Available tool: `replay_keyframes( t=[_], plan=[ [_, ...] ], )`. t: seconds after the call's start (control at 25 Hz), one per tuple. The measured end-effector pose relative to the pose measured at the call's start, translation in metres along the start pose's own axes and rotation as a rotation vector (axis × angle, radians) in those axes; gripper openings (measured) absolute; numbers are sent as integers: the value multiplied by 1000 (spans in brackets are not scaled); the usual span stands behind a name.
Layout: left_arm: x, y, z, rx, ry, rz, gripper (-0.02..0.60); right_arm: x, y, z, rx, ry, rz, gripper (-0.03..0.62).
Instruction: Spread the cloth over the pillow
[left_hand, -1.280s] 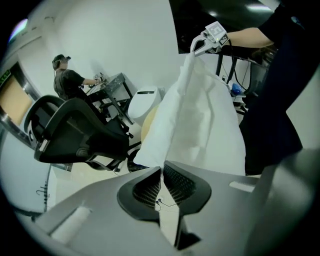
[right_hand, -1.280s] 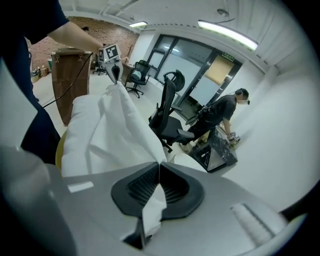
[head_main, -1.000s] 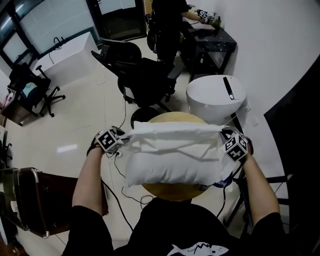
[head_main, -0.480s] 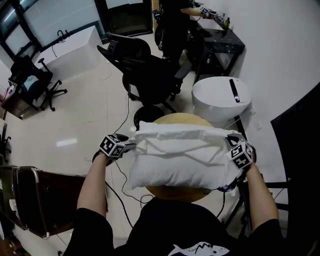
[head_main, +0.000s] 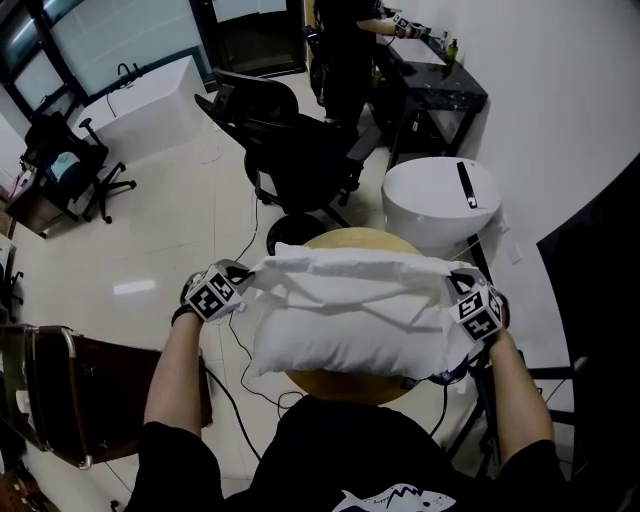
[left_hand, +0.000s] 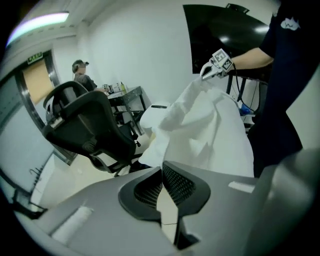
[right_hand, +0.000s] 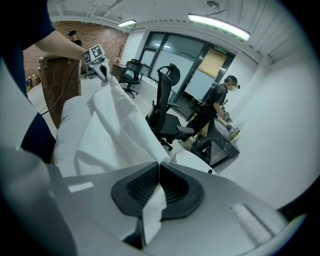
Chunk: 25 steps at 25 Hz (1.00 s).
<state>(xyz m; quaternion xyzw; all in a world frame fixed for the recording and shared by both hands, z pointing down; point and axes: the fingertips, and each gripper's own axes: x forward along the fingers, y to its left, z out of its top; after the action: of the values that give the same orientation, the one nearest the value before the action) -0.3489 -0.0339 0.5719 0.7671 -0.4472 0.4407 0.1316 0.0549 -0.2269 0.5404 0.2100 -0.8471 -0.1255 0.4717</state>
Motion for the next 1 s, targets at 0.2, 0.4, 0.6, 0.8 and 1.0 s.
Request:
replay_keyframes(
  t=[0.2,0.4,0.6,0.8,1.0],
  plan=[
    [-74,0,24,92,24,183,2,-34,2,13,-15,-107,81,12],
    [-141,-35,26,139,71,322,2,-82,22,20,-42,-228,218,12],
    [-175,-91,-12,163,200,375,1,-127,57,25,-159,-319,309,12],
    [-174,-146,-67,51,238,373,1,-149,105,11,-272,-332,399,12],
    [-140,-188,-122,-20,287,349,1,-150,148,2,-266,-324,473,12]
  ],
)
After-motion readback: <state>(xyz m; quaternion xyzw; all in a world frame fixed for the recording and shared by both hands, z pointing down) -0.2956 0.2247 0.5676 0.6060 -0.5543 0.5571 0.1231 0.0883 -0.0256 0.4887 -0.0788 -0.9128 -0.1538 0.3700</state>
